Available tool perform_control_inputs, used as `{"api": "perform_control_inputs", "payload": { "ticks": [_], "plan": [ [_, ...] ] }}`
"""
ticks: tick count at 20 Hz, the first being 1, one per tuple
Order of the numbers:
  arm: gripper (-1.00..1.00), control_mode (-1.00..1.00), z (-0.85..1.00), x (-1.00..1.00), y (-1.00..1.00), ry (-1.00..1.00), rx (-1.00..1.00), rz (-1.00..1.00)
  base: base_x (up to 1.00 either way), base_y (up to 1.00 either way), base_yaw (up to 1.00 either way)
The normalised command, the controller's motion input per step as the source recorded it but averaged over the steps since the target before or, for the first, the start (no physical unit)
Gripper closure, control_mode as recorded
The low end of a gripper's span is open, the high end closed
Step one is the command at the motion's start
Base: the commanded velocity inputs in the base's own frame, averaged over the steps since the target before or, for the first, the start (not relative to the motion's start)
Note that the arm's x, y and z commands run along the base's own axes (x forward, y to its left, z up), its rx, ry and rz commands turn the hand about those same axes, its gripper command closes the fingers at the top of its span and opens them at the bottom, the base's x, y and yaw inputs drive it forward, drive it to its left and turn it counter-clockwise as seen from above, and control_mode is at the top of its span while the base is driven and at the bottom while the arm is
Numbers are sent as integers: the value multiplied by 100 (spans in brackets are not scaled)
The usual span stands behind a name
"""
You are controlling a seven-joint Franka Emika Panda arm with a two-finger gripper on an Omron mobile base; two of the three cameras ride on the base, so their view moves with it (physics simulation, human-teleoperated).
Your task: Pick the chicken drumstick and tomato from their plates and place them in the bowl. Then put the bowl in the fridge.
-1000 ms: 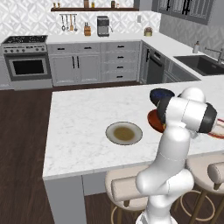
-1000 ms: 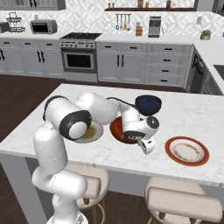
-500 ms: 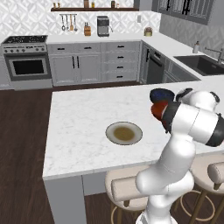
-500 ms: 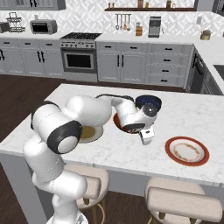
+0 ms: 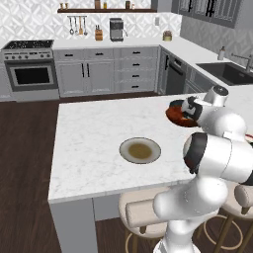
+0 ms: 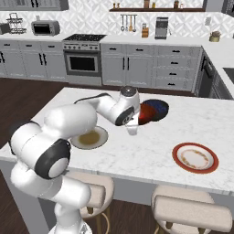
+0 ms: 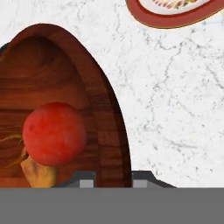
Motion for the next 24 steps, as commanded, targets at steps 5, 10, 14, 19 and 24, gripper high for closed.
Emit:
{"api": "perform_control_inputs", "payload": {
  "ticks": [5, 10, 14, 19, 24],
  "plan": [
    [100, -100, 39, 10, 90, 0, 0, -36, 0, 0, 0],
    [100, -100, 7, -6, 90, -1, -2, -27, 0, 0, 0],
    [100, -100, 7, -64, 48, -1, 0, -23, 0, 0, 0],
    [100, -100, 28, -100, 7, -9, 0, -4, 0, 0, 0],
    [100, -100, 45, -86, 20, -20, 1, 20, 0, 0, 0]
  ]
}}
